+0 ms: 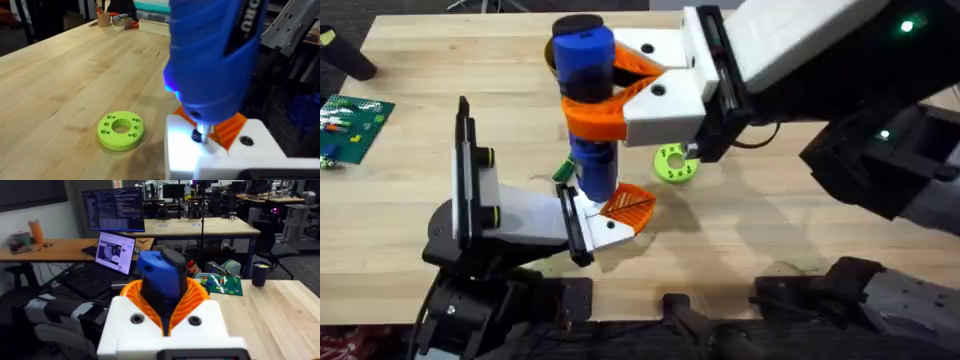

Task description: Pick up the gripper from the table and insert it into the empty holder that is missing its gripper. Then pick up a screw, insert it into the mounting hole, and use the screwdriver to tighten it. Finally, clean up the table by picking up the vegetable and placing it into the bucket.

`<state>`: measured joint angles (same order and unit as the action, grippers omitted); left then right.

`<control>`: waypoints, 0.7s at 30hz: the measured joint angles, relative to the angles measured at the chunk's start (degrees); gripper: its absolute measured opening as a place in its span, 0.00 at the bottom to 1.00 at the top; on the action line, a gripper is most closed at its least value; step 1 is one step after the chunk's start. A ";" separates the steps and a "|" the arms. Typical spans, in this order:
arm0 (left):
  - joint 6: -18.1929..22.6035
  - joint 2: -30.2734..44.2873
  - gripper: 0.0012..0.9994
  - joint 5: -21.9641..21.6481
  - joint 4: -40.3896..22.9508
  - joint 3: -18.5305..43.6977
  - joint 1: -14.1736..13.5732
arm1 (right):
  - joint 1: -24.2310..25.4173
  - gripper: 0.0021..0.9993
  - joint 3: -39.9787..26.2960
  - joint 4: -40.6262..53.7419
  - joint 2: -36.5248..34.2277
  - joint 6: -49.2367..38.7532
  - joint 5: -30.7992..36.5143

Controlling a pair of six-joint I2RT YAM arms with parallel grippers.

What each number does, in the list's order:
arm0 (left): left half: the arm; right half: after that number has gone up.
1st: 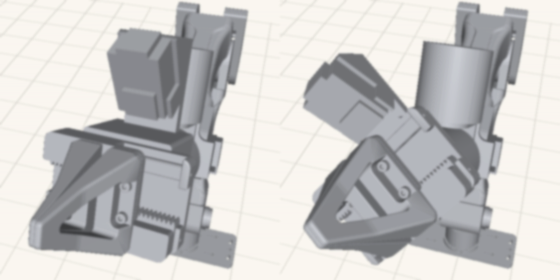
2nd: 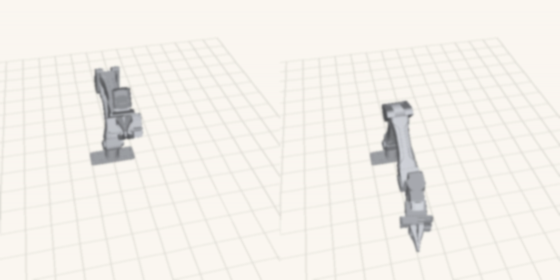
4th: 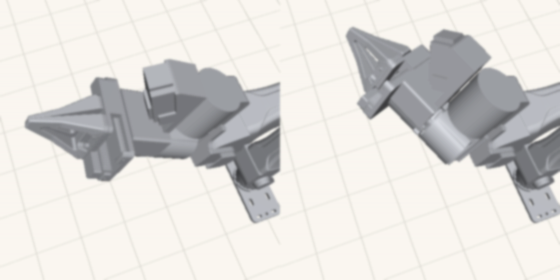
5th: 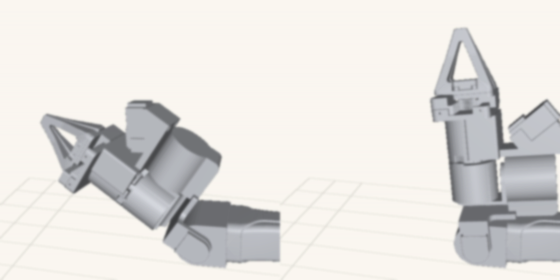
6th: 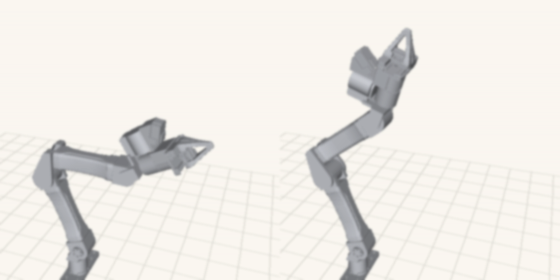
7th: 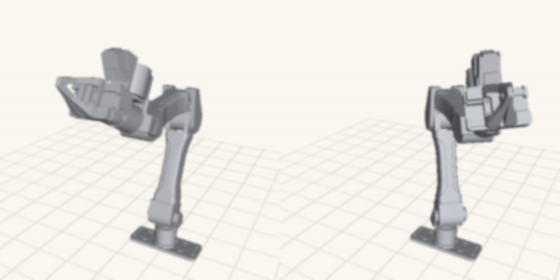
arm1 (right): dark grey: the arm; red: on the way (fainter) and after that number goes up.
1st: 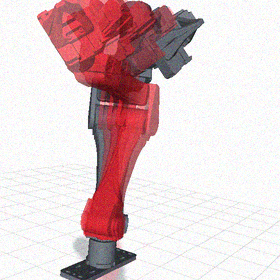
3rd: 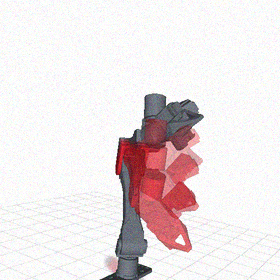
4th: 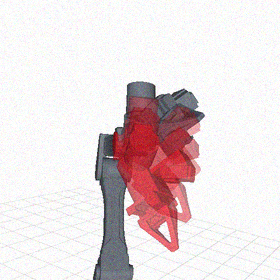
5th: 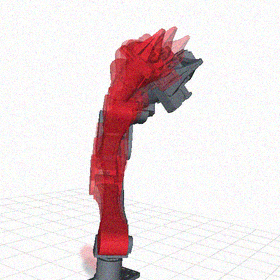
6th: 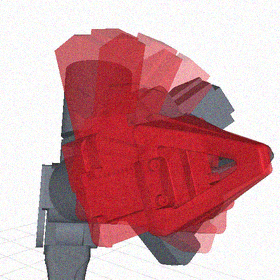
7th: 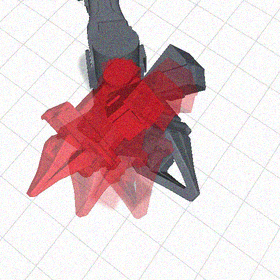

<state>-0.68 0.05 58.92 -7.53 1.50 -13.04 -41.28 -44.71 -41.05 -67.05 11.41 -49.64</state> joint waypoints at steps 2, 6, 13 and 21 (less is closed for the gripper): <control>0.00 0.00 0.01 0.00 0.00 0.00 0.00 | 0.34 0.04 0.00 -0.10 0.00 -0.14 -0.96; 0.00 0.00 0.01 0.02 0.00 0.00 0.00 | 1.31 0.04 0.00 -0.16 0.00 -0.30 -2.92; -0.16 0.00 0.01 0.01 0.00 0.00 0.00 | 2.44 0.04 0.00 -0.25 0.00 -0.09 -4.52; -0.17 0.00 0.01 0.02 0.00 0.00 0.00 | 2.48 0.04 0.00 -0.33 0.00 -0.07 -4.91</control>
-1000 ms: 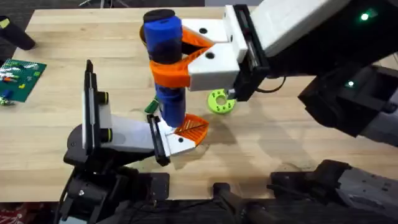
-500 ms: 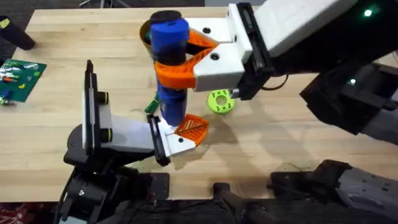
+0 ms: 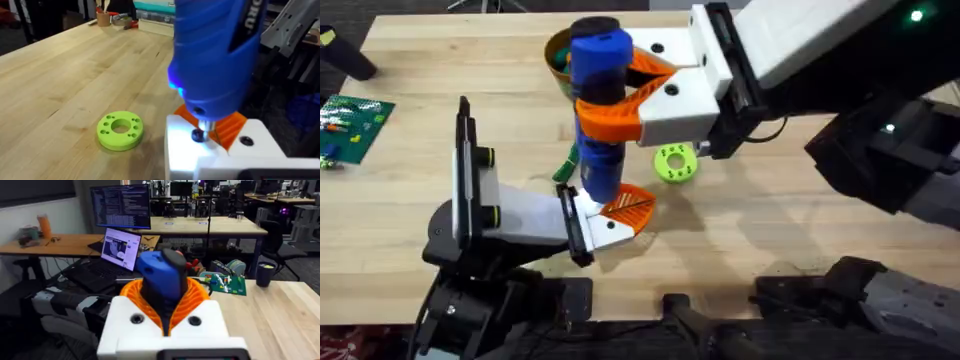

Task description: Pick up the gripper from the table and insert it into the empty holder that is missing its gripper. Then pick up a screw, insert it into the mounting hole, and use the screwdriver to tighten it. Finally, clean up the table by picking up the vegetable and placing it into the bucket.

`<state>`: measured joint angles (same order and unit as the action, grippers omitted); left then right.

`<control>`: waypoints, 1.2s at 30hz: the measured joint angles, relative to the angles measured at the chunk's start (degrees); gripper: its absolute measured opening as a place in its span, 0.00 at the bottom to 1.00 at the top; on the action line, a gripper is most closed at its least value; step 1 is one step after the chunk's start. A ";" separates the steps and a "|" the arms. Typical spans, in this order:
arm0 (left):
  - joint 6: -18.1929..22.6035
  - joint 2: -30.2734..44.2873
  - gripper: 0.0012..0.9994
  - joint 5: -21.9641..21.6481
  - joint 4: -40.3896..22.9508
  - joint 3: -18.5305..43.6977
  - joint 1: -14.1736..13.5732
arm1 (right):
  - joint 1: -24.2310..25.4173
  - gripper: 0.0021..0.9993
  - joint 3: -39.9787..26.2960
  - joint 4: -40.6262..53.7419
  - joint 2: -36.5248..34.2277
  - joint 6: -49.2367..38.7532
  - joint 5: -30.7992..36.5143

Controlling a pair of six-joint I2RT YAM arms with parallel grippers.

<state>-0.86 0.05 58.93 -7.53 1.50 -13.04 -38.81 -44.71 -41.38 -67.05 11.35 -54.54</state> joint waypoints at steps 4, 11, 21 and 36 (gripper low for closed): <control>0.00 0.00 0.01 -0.01 0.00 0.00 0.00 | 0.04 0.04 0.00 -0.01 0.00 0.28 0.00; 0.02 0.00 0.01 0.01 0.02 0.00 0.00 | 0.14 0.04 -0.64 0.24 0.00 0.56 -2.28; 0.02 0.00 0.01 0.00 0.02 0.00 0.00 | 0.26 0.04 -3.94 0.69 0.00 2.16 -7.48; 0.02 0.00 0.01 -0.02 0.02 0.00 0.00 | 0.26 0.04 -4.09 0.09 0.00 1.59 -8.31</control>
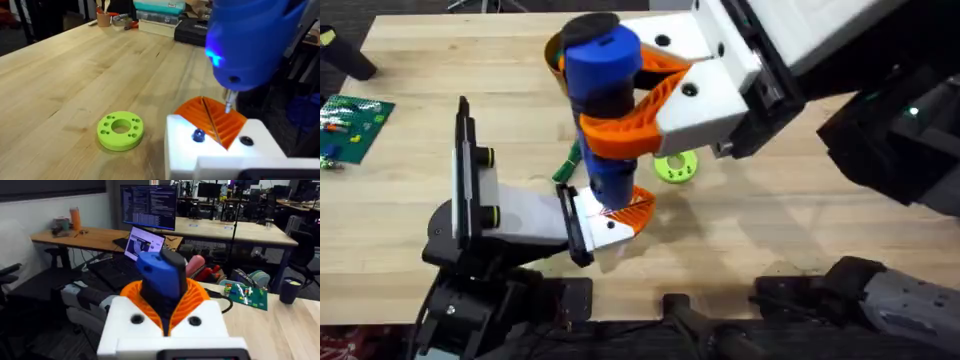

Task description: Pick up the gripper from the table and insert it into the empty holder that is missing its gripper. Then pick up a screw, insert it into the mounting hole, and use the screwdriver to tighten it. Finally, clean up the table by picking up the vegetable and placing it into the bucket.

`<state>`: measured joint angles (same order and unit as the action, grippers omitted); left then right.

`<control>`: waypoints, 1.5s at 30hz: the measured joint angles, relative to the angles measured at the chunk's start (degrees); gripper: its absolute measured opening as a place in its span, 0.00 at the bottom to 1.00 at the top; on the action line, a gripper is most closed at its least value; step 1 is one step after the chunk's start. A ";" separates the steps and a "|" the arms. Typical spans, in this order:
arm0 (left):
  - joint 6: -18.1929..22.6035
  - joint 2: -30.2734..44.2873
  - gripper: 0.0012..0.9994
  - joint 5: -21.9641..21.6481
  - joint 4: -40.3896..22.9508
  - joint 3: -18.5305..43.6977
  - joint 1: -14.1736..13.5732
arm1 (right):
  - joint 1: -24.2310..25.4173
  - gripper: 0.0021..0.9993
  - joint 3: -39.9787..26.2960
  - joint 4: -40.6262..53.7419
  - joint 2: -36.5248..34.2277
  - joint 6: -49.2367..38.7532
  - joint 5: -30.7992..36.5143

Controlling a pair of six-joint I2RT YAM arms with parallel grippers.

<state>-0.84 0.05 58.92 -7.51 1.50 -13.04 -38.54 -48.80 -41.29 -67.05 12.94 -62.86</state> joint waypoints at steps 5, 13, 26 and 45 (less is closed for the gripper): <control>0.00 0.00 0.01 0.01 0.00 0.00 0.00 | 0.00 0.04 0.00 -0.13 -0.18 -0.43 0.50; 0.00 0.00 0.01 0.01 0.00 0.00 0.00 | 0.00 0.04 0.00 -0.68 -2.66 -0.62 1.16; 0.00 0.00 0.01 0.00 0.00 0.00 0.00 | 0.00 0.04 -0.02 -3.81 -2.71 -0.77 1.57; 0.00 0.00 0.01 0.00 0.00 0.00 0.00 | -0.76 0.04 -0.13 -6.45 -5.33 -0.74 1.78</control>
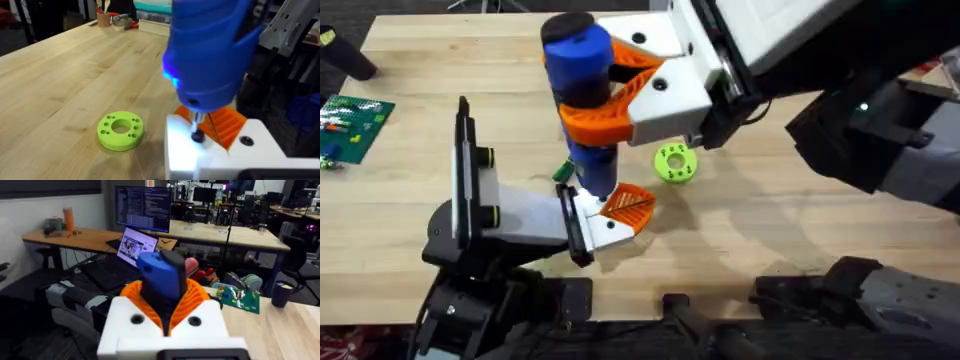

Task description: Pick up the gripper from the table and insert it into the empty holder that is missing its gripper. Then pick up a screw, insert it into the mounting hole, and use the screwdriver to tighten it. Finally, clean up the table by picking up the vegetable and placing it into the bucket.

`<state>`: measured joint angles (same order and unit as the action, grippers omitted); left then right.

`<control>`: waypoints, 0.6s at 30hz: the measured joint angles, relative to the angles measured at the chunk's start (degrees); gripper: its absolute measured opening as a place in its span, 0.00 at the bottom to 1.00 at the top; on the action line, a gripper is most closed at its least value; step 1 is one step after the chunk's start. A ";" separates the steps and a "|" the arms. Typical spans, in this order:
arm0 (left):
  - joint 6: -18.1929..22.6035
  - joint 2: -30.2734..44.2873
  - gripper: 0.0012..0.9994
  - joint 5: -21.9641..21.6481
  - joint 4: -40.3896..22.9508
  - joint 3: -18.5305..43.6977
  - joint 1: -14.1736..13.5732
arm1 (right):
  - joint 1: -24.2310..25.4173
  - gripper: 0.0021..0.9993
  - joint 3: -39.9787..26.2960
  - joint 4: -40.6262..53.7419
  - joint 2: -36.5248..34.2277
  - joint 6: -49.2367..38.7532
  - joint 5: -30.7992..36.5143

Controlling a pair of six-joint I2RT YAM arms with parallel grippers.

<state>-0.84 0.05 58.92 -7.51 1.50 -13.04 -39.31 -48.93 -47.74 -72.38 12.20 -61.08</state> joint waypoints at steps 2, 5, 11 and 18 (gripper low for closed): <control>0.00 0.00 0.01 0.00 0.00 0.00 0.00 | 0.00 0.04 0.00 0.00 0.00 0.01 0.00; 0.00 0.00 0.01 0.00 0.00 0.00 0.00 | 0.00 0.04 0.00 0.01 -0.01 0.22 0.00; 0.00 0.00 0.01 0.00 0.00 0.00 0.00 | 0.00 0.04 0.00 0.00 0.00 0.55 -0.02; 0.00 0.00 0.01 0.00 0.00 0.00 0.00 | 0.00 0.04 0.00 0.02 0.00 1.23 -0.02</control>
<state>-0.84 0.05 58.92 -7.51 1.50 -13.04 -39.31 -48.93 -47.71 -72.38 13.43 -61.10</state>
